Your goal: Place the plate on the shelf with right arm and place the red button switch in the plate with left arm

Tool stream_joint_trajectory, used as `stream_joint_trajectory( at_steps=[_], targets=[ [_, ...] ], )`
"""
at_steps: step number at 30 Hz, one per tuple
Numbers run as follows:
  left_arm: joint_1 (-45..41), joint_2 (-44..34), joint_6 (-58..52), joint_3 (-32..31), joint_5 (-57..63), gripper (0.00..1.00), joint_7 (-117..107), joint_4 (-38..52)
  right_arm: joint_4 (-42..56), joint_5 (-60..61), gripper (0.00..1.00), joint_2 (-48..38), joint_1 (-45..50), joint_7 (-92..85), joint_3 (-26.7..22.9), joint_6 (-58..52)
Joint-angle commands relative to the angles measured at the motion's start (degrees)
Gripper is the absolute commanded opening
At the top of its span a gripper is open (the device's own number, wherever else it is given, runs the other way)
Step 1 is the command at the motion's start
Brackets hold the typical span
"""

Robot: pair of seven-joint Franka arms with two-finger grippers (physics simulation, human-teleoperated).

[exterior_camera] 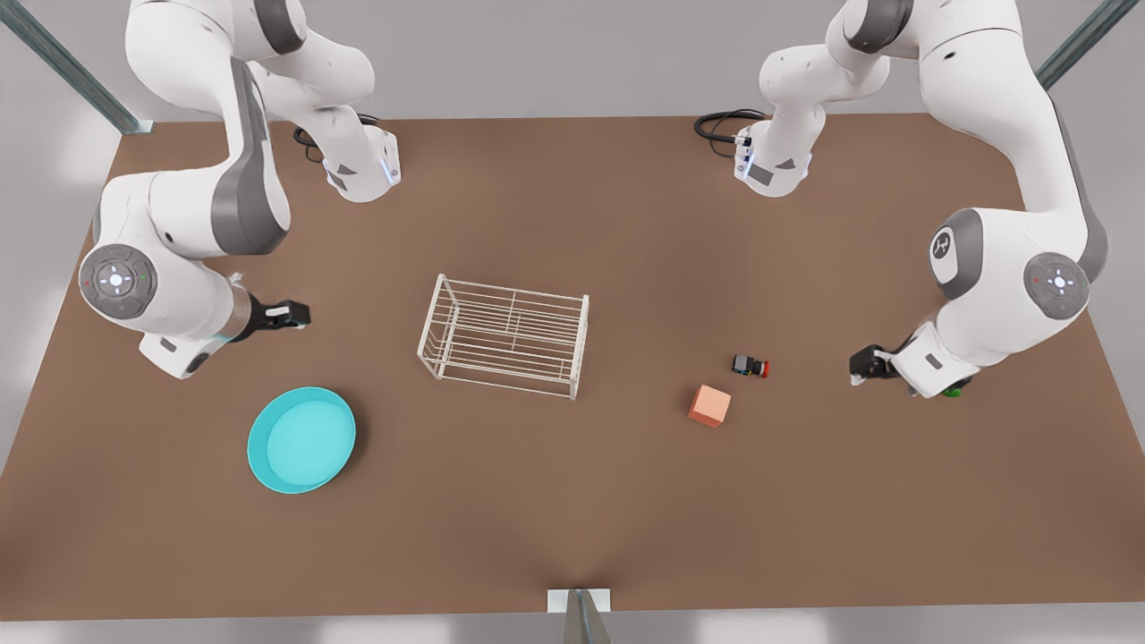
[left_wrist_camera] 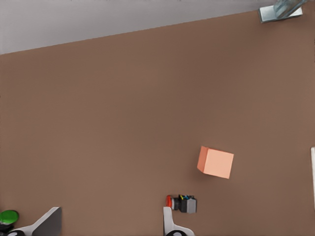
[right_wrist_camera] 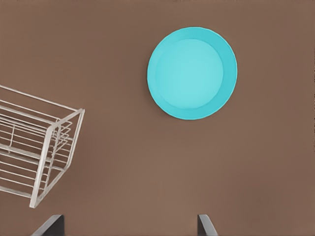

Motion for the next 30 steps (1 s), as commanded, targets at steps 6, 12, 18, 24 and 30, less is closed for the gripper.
stream_joint_trajectory(
  at_steps=[6,12,18,24,30],
  targets=[
    [-1.40,-0.02,-2.49,-0.63,-0.33,1.00,-16.36,-0.34,-4.36,4.25,1.00,5.93,-6.00,-2.48,-0.12,11.05],
    [-6.94,-8.55,1.64,-3.45,-7.27,1.00,-57.83,-18.53,-4.71,6.09,1.00,15.07,-9.87,-3.62,-0.56,18.88],
    [-11.78,-9.86,12.86,-3.80,-7.09,1.00,-94.41,-27.31,-5.85,10.13,1.00,20.43,-13.56,-9.04,-0.73,27.83],
    [-10.46,-8.20,26.68,-3.45,-10.78,1.00,-97.49,-35.32,-5.85,16.19,1.00,24.83,-20.06,-22.24,-0.73,33.12],
    [-9.32,-8.73,41.10,-3.45,-11.84,1.00,-97.49,-43.40,-6.47,18.31,1.00,27.73,-22.70,-27.79,-0.82,35.05]
  ],
)
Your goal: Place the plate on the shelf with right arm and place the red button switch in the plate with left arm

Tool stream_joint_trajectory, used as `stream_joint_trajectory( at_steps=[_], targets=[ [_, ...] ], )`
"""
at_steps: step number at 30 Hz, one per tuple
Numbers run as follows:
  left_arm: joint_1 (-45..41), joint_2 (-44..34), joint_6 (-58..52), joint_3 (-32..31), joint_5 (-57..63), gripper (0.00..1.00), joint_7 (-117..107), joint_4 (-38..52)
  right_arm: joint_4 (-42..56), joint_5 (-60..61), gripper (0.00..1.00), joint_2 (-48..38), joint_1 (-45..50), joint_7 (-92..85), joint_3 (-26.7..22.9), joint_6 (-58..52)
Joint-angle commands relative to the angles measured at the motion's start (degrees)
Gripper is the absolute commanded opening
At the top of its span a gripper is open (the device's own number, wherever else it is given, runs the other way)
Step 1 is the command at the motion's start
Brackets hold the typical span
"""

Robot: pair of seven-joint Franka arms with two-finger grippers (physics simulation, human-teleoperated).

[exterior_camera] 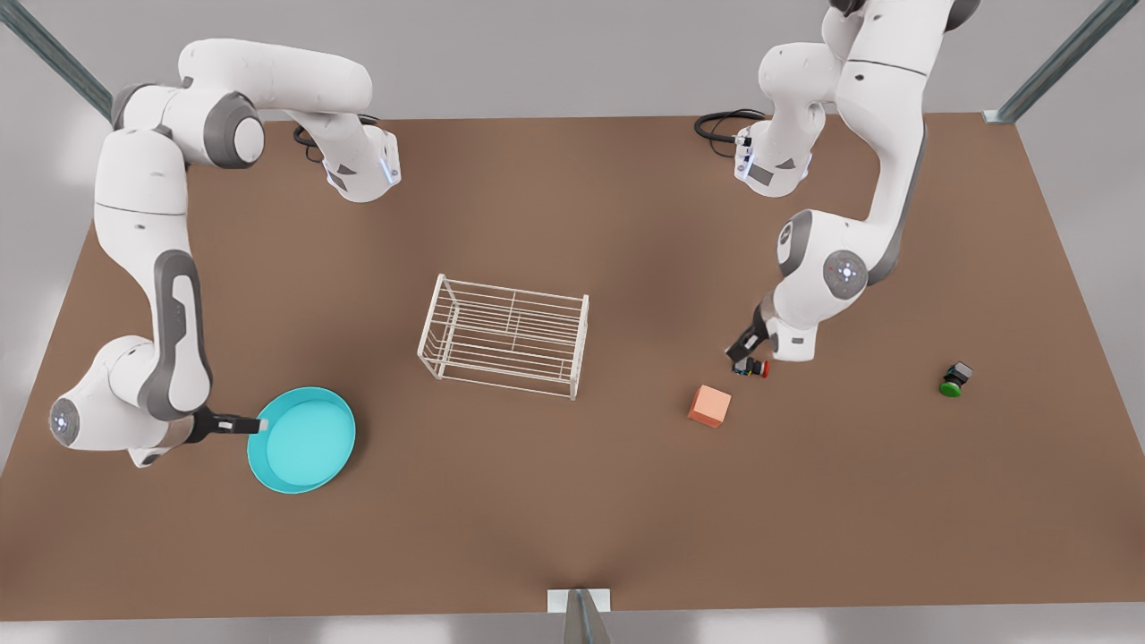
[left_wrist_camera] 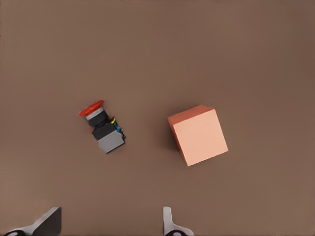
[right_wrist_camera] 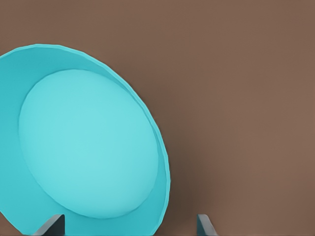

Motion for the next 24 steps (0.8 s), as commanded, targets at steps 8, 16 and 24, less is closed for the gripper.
stream_joint_trajectory(
  at_steps=[8,16,24],
  targets=[
    [-0.16,2.40,20.19,0.00,-0.43,1.00,-33.83,-5.33,0.05,1.24,1.00,3.30,-0.14,-16.32,-0.37,9.53],
    [-0.24,5.21,13.60,0.18,3.00,1.00,-35.59,-6.57,-2.14,3.53,0.63,4.53,1.27,-14.03,-0.20,11.73],
    [-0.77,11.01,13.69,0.09,5.64,1.00,-36.64,-3.67,-2.14,3.44,0.29,3.56,1.18,-14.47,-0.29,11.20]
  ],
)
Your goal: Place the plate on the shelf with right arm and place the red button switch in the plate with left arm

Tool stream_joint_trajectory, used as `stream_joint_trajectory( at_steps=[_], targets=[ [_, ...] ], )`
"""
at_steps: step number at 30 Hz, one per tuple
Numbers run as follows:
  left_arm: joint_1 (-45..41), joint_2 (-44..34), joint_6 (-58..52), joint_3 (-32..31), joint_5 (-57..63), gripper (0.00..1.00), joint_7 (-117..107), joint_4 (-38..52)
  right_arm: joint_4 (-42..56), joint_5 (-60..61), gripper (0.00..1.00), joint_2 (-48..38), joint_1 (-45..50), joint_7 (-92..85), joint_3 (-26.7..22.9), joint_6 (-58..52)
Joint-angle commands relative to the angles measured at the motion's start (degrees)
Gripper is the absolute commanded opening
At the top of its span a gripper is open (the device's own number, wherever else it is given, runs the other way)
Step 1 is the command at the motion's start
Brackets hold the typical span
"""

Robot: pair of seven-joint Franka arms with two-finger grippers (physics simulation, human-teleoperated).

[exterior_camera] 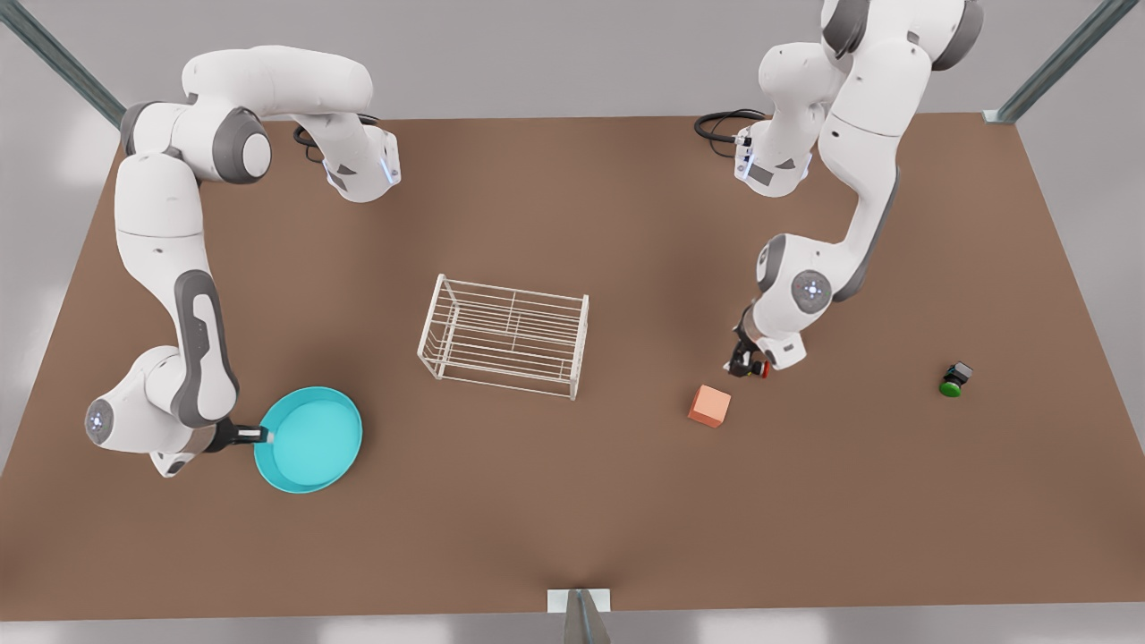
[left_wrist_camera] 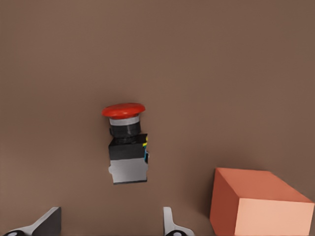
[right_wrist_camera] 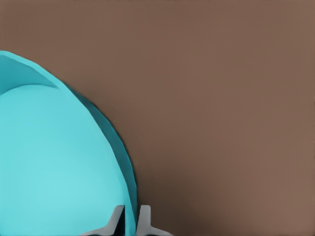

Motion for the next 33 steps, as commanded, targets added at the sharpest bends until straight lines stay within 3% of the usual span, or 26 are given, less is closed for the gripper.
stream_joint_trajectory(
  at_steps=[1,5,21,33],
  targets=[
    [-0.27,1.29,-0.41,-0.04,0.78,1.00,-11.47,1.35,0.02,0.05,0.29,-0.10,-0.09,-3.65,0.01,0.29],
    [-1.23,3.13,-0.32,0.05,1.04,1.00,-12.53,3.10,0.10,0.05,0.15,-0.45,-0.09,-3.56,0.01,0.11],
    [-0.97,7.53,5.13,1.80,3.50,1.00,-12.53,4.16,0.10,-0.39,0.15,-11.44,-0.62,-6.46,0.71,-10.43],
    [-0.53,7.79,5.57,4.00,7.81,1.00,-12.62,3.46,-8.68,-0.30,0.15,-25.59,9.14,3.65,-0.16,-14.83]
  ],
)
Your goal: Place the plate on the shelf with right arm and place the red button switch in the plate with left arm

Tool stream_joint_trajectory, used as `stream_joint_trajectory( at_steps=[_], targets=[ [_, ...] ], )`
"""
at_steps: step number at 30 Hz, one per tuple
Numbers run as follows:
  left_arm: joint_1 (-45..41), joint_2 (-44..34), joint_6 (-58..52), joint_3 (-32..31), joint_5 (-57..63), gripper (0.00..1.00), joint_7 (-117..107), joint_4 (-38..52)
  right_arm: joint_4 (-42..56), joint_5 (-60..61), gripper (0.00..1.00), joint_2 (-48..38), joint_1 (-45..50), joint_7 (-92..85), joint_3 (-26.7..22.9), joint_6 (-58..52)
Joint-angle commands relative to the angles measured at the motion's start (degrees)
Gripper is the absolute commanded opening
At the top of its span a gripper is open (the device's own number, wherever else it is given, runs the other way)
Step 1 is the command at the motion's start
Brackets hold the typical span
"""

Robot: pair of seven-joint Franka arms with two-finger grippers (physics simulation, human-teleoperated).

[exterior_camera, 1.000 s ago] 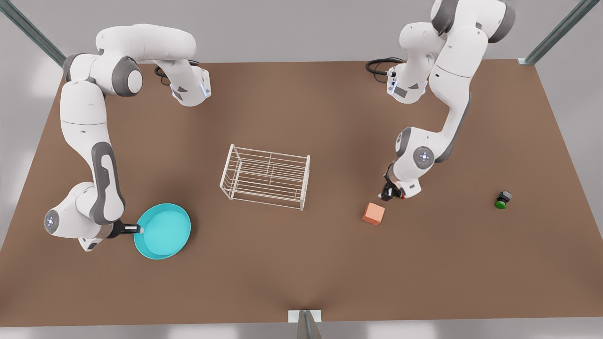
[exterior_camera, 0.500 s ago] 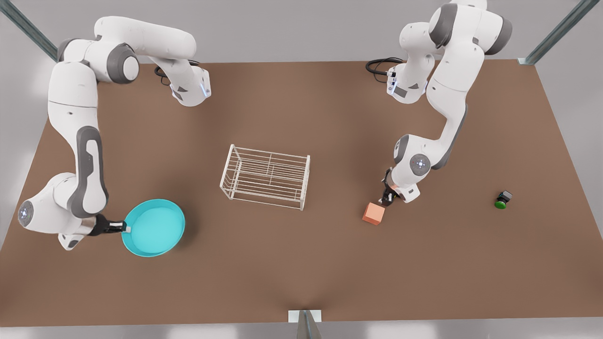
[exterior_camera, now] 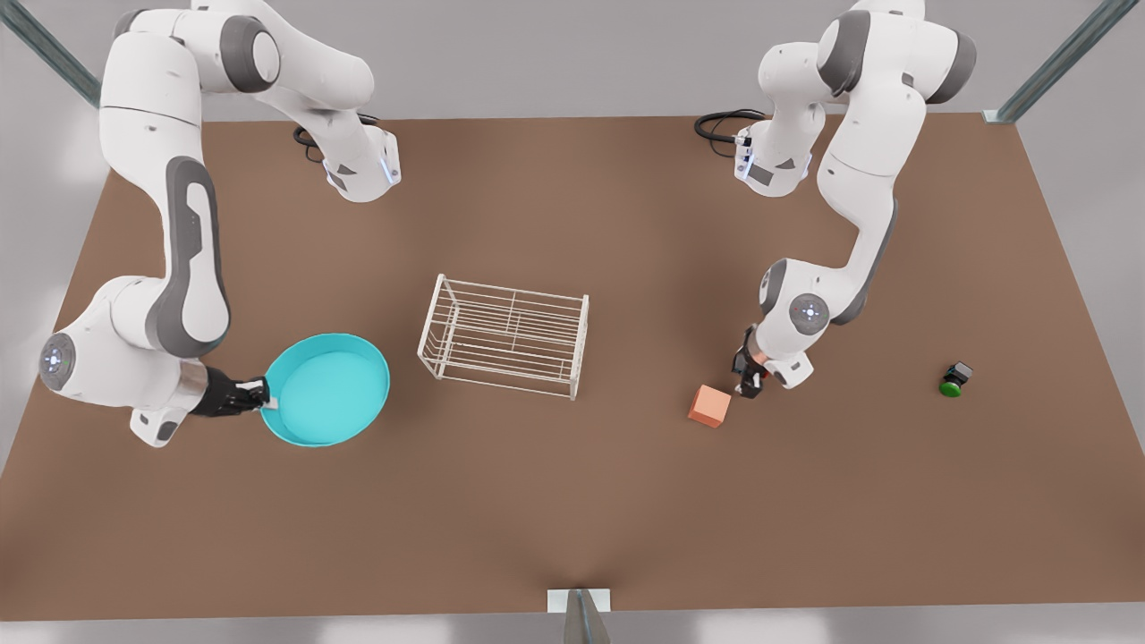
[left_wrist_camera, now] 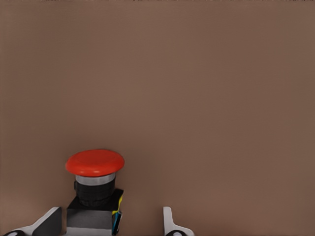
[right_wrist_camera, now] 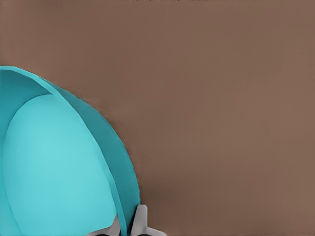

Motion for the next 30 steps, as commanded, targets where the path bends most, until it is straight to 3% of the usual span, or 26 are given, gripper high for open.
stream_joint_trajectory(
  at_steps=[1,11,14,17,22,30],
  targets=[
    [0.11,-0.03,0.12,0.32,1.30,1.00,-2.00,-0.15,-0.54,-0.39,0.15,-1.37,1.43,9.32,-0.02,-3.01],
    [0.20,-0.82,0.12,0.32,2.97,1.00,-2.53,-1.73,-0.80,-2.50,0.15,-5.42,16.11,34.46,-0.72,-4.51],
    [0.20,-0.74,0.21,0.41,2.97,1.00,-3.93,-1.65,-5.72,-2.59,0.15,-7.96,18.75,38.06,-0.72,-1.26],
    [0.20,-0.74,0.21,0.41,2.97,0.77,-4.55,-1.47,-9.59,-2.59,0.15,-10.16,22.87,44.74,-0.72,1.82],
    [0.20,-0.91,0.12,0.41,2.97,0.50,-4.64,-1.47,-11.35,-3.47,0.15,-10.34,29.21,56.26,-0.55,5.69],
    [0.20,-1.09,0.03,0.41,2.97,0.21,-4.99,-1.47,-17.33,-3.73,0.15,-9.81,31.23,58.63,-0.28,11.31]
  ],
)
